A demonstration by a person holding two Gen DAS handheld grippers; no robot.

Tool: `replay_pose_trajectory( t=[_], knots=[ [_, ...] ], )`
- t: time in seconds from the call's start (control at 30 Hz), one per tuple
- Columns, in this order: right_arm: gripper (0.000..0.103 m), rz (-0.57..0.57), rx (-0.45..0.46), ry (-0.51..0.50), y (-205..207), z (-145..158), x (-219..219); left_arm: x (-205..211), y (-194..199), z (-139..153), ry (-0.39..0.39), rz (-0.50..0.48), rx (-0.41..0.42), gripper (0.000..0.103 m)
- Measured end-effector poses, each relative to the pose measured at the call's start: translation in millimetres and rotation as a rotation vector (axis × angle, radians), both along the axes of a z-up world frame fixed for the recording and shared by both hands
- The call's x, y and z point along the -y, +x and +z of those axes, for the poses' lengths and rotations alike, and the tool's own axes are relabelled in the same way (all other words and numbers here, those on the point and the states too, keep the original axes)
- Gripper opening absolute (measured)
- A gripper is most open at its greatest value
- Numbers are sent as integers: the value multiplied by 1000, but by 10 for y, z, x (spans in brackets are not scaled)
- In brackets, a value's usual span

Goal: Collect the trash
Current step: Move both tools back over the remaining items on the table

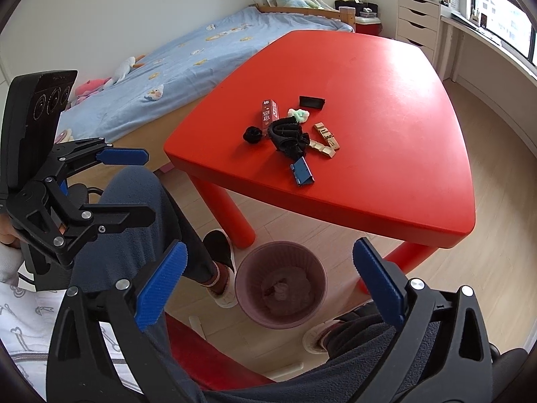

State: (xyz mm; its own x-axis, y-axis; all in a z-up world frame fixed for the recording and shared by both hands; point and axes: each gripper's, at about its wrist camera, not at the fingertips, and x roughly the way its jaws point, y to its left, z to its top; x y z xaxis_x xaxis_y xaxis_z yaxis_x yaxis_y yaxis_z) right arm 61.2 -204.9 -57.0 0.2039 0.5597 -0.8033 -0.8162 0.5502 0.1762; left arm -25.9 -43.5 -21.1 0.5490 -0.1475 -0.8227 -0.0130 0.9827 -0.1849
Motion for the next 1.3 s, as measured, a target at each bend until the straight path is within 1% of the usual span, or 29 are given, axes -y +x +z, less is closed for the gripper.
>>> replay_pose_trajectory(
  t=[0.6, 0.83, 1.03, 1.3],
  knots=[
    [98, -6, 6, 3, 41, 39, 9, -116, 39, 19, -38, 49, -12, 95],
    [98, -1, 20, 3, 104, 82, -62, -205, 94, 69, -41, 69, 2, 95],
    [98, 10, 47, 2, 233, 135, -172, -359, 263, 135, -40, 107, 11, 95],
    [98, 39, 87, -11, 478, 226, -395, -662, 619, 223, -79, 174, 16, 95]
  ],
)
